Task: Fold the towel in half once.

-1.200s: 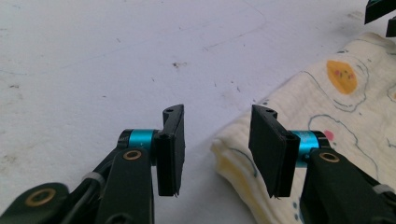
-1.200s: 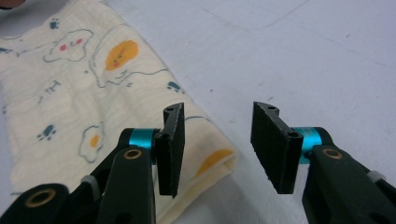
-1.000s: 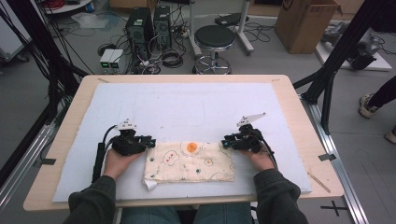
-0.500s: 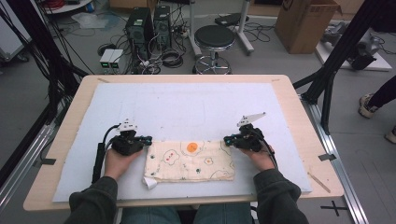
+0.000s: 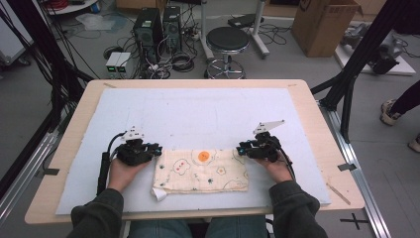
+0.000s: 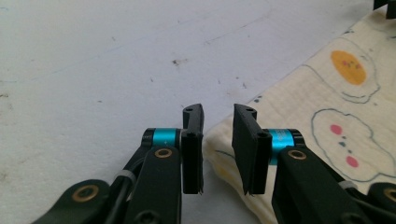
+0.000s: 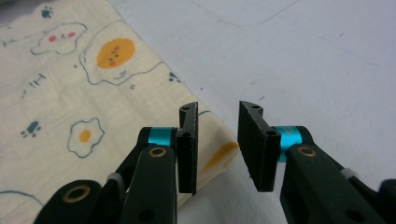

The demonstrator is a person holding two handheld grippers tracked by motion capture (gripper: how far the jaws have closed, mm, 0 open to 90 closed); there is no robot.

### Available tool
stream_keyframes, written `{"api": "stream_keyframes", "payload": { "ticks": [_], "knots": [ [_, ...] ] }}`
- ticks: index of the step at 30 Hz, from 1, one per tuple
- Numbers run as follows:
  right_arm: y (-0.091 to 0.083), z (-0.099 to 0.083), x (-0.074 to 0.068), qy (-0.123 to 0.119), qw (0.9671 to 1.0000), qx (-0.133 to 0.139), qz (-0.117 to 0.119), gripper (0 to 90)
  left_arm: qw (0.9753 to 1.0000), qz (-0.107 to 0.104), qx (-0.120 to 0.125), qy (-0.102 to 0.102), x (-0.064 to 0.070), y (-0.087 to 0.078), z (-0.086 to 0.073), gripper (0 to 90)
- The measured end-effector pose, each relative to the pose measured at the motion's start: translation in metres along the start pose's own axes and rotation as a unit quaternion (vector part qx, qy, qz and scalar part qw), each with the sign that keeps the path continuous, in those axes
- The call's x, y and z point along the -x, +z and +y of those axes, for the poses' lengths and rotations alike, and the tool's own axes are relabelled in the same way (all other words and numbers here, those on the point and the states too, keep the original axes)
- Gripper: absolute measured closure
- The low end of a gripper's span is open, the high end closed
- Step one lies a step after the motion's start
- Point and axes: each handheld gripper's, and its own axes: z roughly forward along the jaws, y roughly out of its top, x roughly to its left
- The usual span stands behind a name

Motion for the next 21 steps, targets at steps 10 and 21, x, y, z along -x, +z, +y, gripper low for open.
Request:
{"api": "stream_keyframes", "payload": {
  "ticks": [10,21],
  "knots": [
    [-0.0074,0.0004,0.0005,0.009,0.9996,0.025,0.014,55.5,0.9995,-0.026,0.018,0.002,0.0010,-0.0070,0.0020,62.5],
    [-0.0095,0.0006,0.0027,0.023,0.9991,0.034,0.012,48.9,0.9989,-0.041,0.021,-0.005,0.0002,-0.0072,0.0049,53.7]
  ]
}}
